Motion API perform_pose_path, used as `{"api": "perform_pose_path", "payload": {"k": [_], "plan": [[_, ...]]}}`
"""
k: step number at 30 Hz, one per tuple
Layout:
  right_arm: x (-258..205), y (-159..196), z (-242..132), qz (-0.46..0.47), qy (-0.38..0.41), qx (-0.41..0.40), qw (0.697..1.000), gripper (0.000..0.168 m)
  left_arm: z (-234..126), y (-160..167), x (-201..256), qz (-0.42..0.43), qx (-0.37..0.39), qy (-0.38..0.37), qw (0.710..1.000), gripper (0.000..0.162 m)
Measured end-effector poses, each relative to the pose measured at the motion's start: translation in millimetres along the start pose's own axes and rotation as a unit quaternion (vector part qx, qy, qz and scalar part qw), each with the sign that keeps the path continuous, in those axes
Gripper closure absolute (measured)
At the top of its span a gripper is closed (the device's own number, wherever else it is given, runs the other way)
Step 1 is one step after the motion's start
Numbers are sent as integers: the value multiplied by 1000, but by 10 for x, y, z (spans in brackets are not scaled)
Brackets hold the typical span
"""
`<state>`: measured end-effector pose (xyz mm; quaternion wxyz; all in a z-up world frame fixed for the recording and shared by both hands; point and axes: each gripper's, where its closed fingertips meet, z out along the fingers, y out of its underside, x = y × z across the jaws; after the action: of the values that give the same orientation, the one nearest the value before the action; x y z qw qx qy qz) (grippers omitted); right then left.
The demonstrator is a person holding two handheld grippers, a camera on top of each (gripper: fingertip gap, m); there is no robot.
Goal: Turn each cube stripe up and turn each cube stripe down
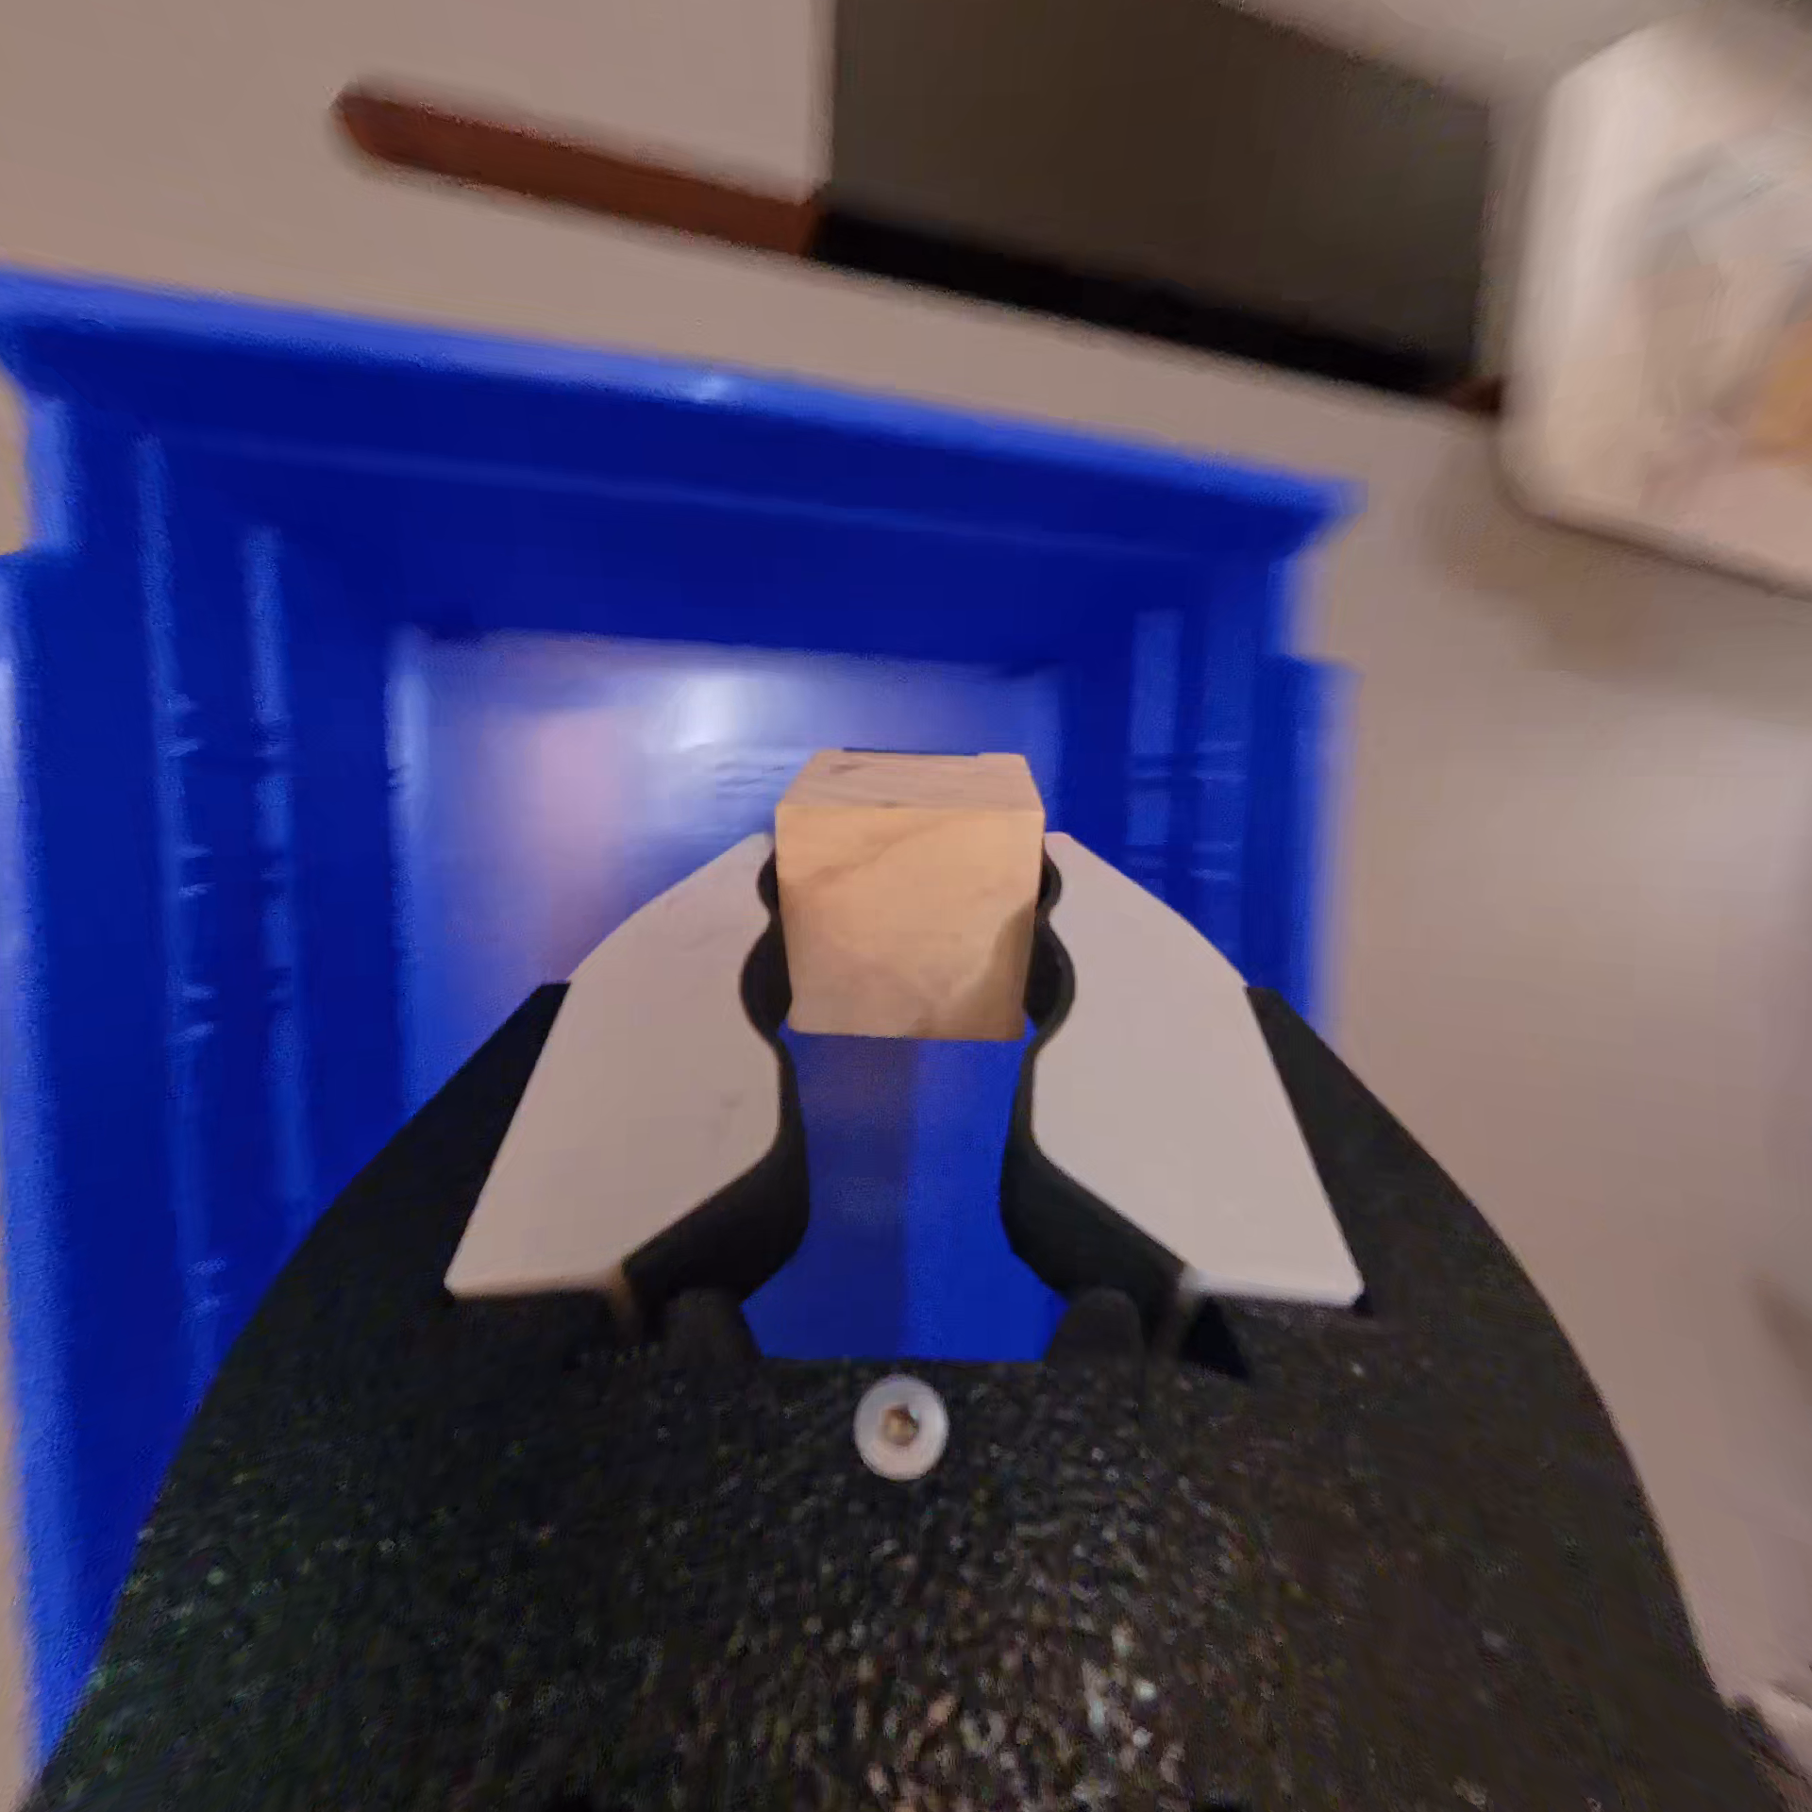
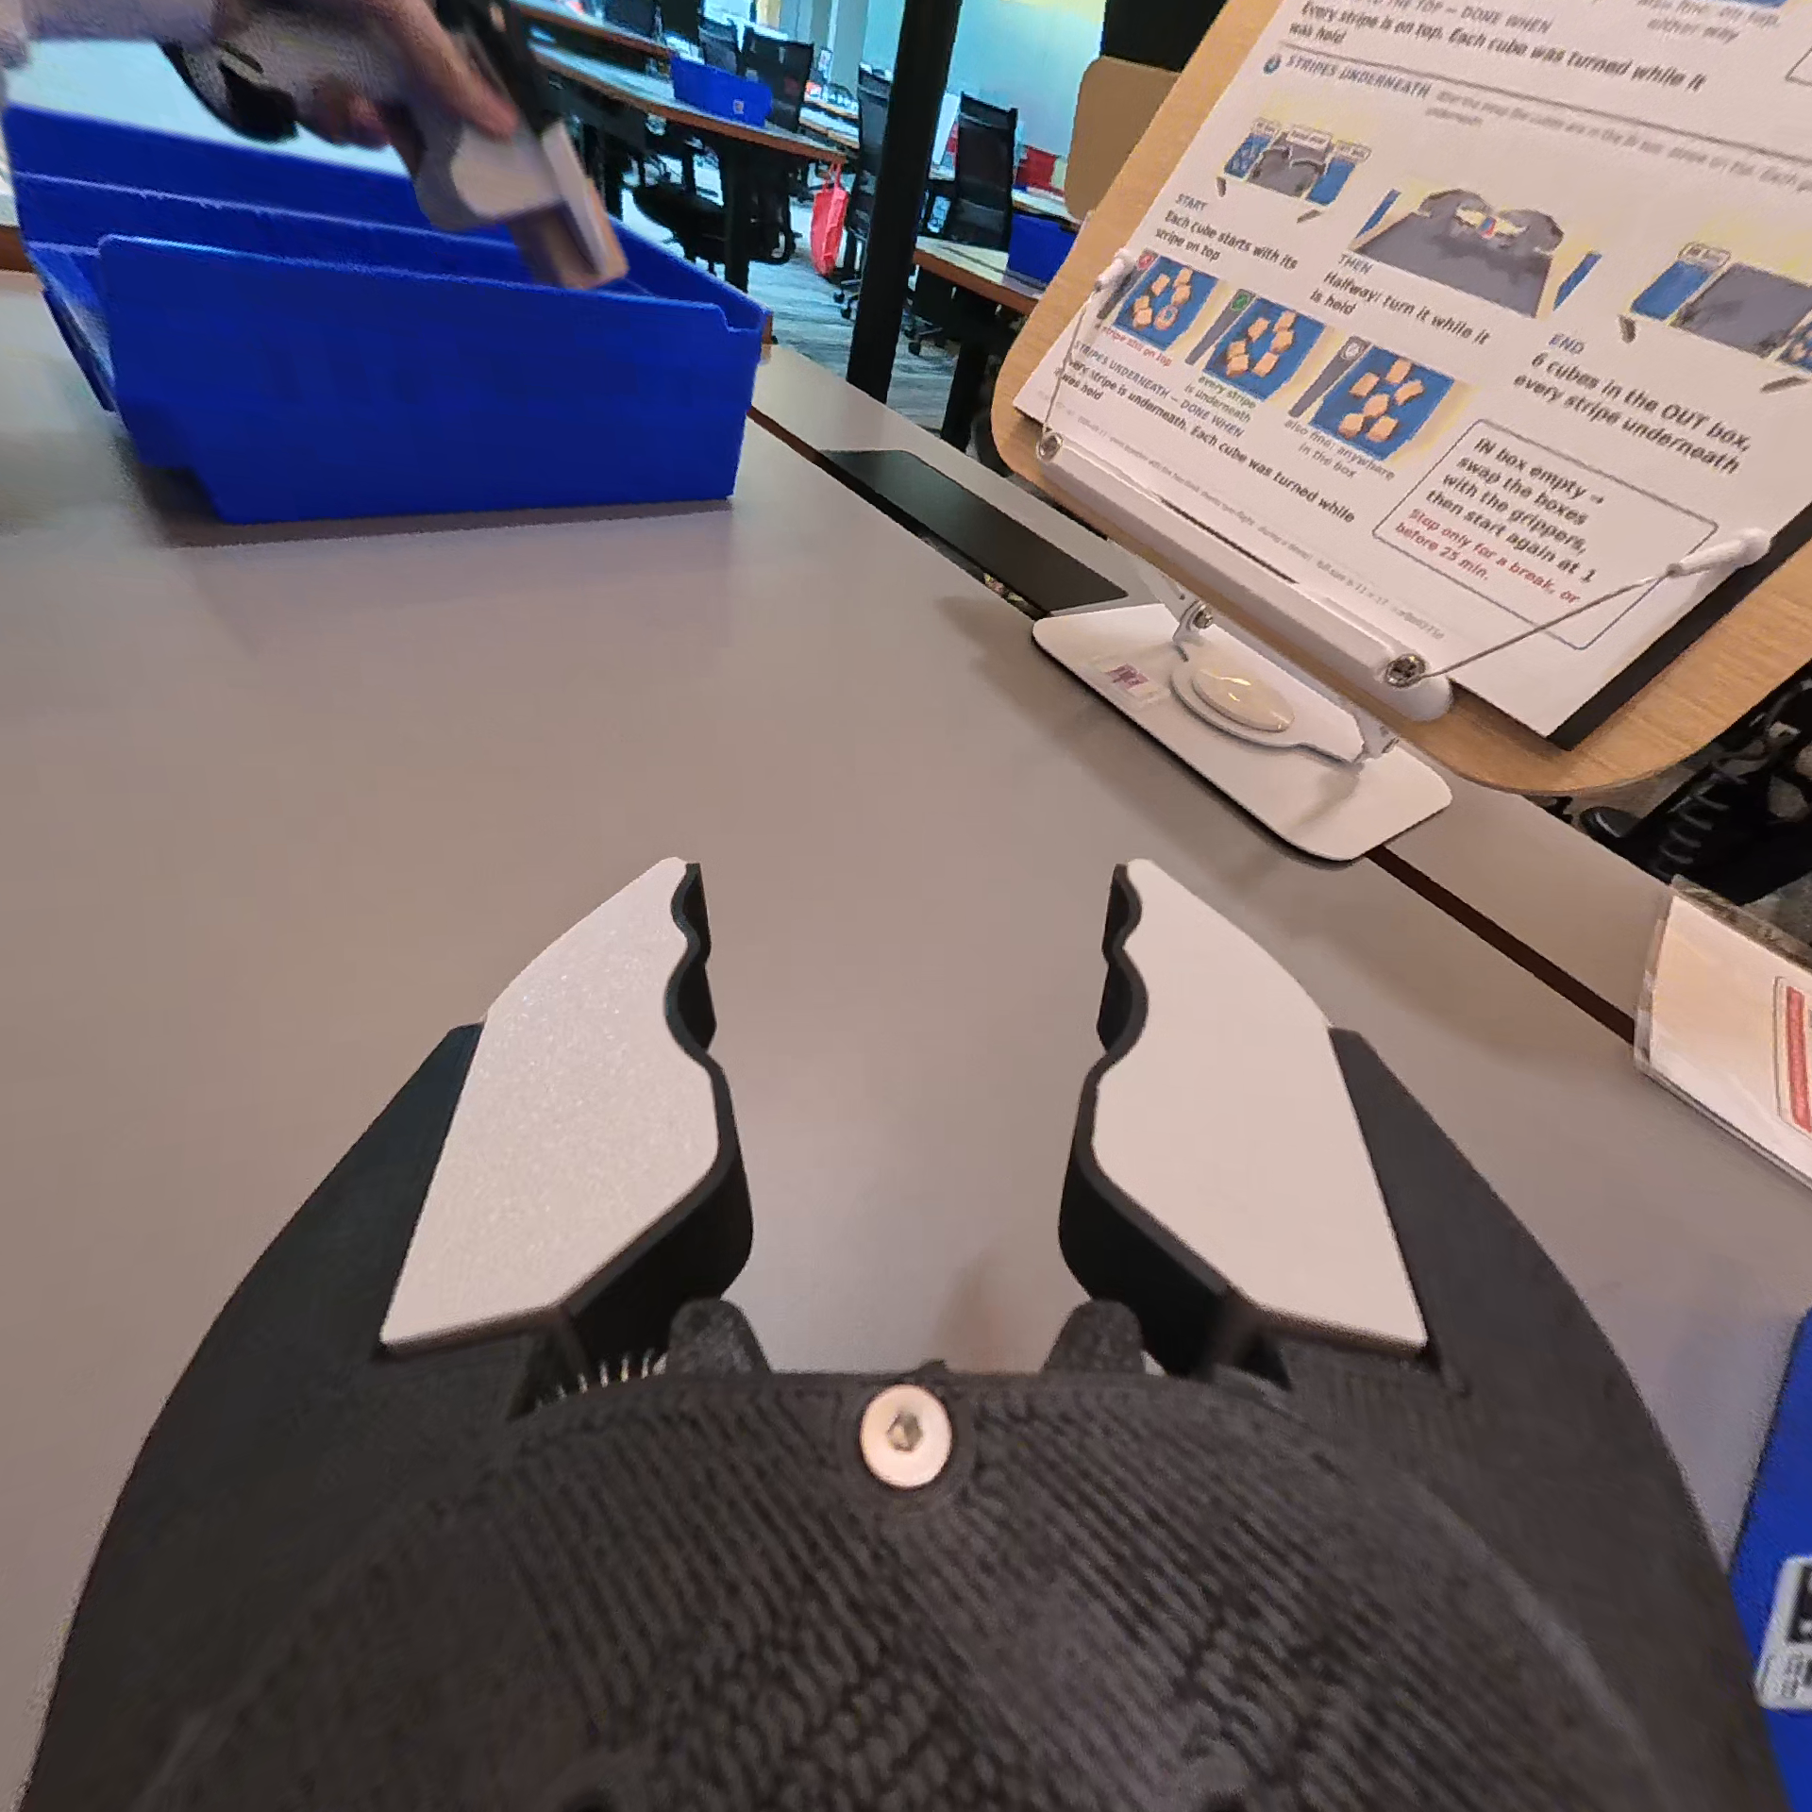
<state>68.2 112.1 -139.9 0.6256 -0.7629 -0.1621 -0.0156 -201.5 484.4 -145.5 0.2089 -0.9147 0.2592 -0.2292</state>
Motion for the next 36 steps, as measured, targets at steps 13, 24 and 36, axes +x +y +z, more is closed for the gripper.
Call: {"api": "perform_pose_path", "payload": {"k": [13,24,36], "plan": [[-452,-778,-105,-45,-49,129,989,93,-1245,803,2756,132,94,540,826,117],[-871,-1499,-269,-182,-84,188,962,94,-1352,1776,3676,154,1,683,714,118],[-1179,-1541,-274,-247,-140,198,938,115,-1440,2033,3818,158,-27,698,698,117]]}}
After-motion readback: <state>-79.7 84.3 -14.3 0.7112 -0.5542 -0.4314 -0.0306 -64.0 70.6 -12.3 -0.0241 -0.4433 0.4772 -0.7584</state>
